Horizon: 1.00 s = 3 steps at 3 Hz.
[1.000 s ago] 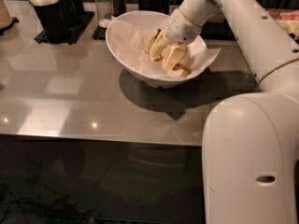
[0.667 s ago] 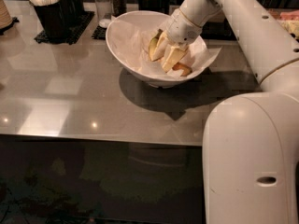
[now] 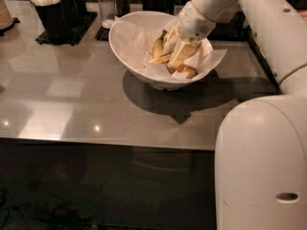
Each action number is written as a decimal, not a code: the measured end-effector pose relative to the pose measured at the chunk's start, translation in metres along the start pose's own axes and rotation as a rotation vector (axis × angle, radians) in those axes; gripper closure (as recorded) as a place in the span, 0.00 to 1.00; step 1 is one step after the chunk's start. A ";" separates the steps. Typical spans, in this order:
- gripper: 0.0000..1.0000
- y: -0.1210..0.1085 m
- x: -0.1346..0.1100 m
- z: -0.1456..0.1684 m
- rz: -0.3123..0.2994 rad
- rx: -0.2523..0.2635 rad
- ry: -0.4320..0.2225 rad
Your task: Pick banana from white bowl
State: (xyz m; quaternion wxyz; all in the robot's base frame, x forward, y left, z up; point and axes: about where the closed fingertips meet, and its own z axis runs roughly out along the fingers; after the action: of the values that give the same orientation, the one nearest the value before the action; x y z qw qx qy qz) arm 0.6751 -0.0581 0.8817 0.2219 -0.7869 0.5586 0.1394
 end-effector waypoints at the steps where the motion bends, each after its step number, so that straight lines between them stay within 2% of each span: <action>1: 1.00 0.004 0.001 -0.043 0.026 0.073 0.084; 2: 1.00 0.020 -0.012 -0.093 0.022 0.176 0.056; 3: 1.00 0.050 -0.027 -0.130 0.033 0.255 -0.042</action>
Offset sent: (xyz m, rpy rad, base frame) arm -0.0737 -0.0759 0.1443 0.1106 -0.2220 -0.1517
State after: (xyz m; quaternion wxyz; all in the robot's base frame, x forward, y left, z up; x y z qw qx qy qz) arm 0.6153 -0.1153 0.9973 0.3296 -0.7399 0.5799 0.0872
